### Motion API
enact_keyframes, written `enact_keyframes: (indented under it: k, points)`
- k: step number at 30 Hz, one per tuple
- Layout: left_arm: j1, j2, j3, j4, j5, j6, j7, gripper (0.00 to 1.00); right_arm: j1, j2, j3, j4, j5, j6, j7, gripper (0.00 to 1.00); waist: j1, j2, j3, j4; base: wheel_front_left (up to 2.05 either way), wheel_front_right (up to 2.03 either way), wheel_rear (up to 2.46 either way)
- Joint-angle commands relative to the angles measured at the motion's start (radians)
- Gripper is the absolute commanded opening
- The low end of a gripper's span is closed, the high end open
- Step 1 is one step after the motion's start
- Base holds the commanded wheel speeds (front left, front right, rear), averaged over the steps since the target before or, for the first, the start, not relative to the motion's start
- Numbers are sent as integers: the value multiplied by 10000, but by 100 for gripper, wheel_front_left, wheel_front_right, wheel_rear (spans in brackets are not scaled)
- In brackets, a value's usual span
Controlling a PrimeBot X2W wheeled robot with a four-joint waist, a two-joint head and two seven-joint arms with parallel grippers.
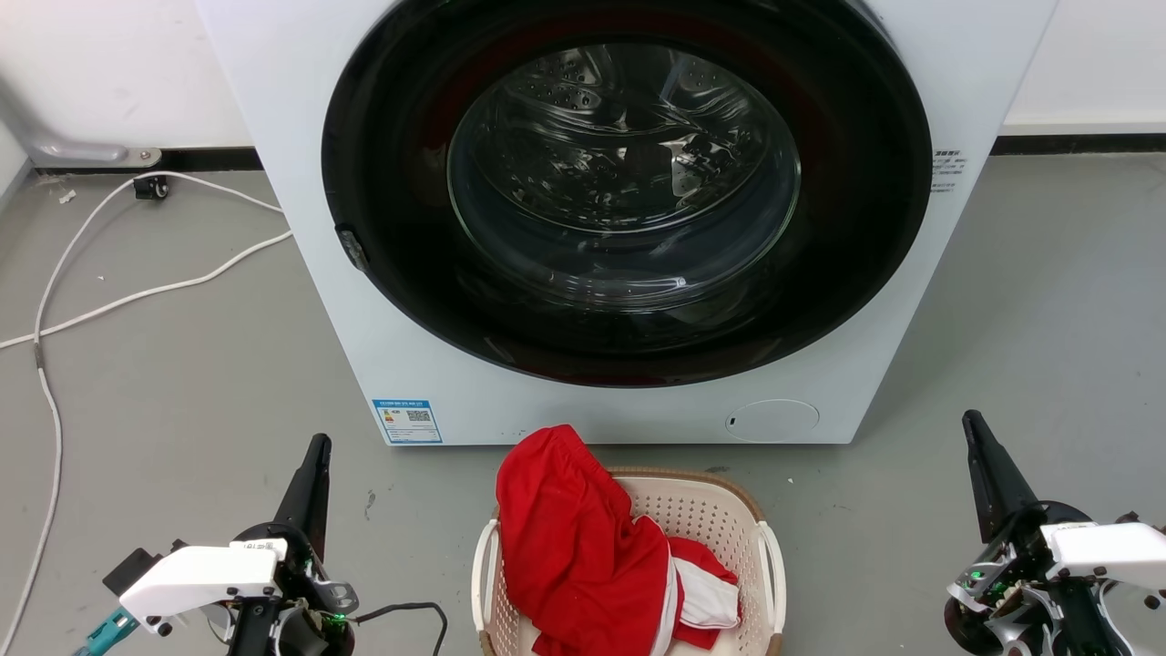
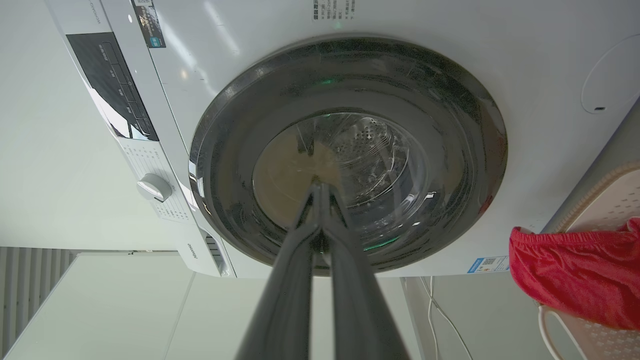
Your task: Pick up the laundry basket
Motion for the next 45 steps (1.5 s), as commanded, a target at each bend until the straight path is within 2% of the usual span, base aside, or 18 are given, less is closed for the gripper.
enact_keyframes:
  k: [1,33,34,38,45]
  points:
    - [-103,-10,32,14,47,-42,32,0,-102,38,-16,8,-26,0,32,0,0,0,0,0,0,0,0]
    - [-107,-32,72,15,90,-42,52,0,-107,61,-52,9,-61,0,59,0,0,0,0,0,0,0,0]
    - [13,-35,29,29,12,4,40,100,14,29,-33,25,-25,2,29,100,0,0,0,0,0,0,0]
    - [310,-101,-3,326,18,15,17,100,324,67,-3,326,-33,-2,7,100,0,0,0,0,0,0,0]
    - [553,-96,-113,-88,372,11,-441,100,517,68,282,76,-328,-2,-450,100,0,0,-5,-4,0,0,0]
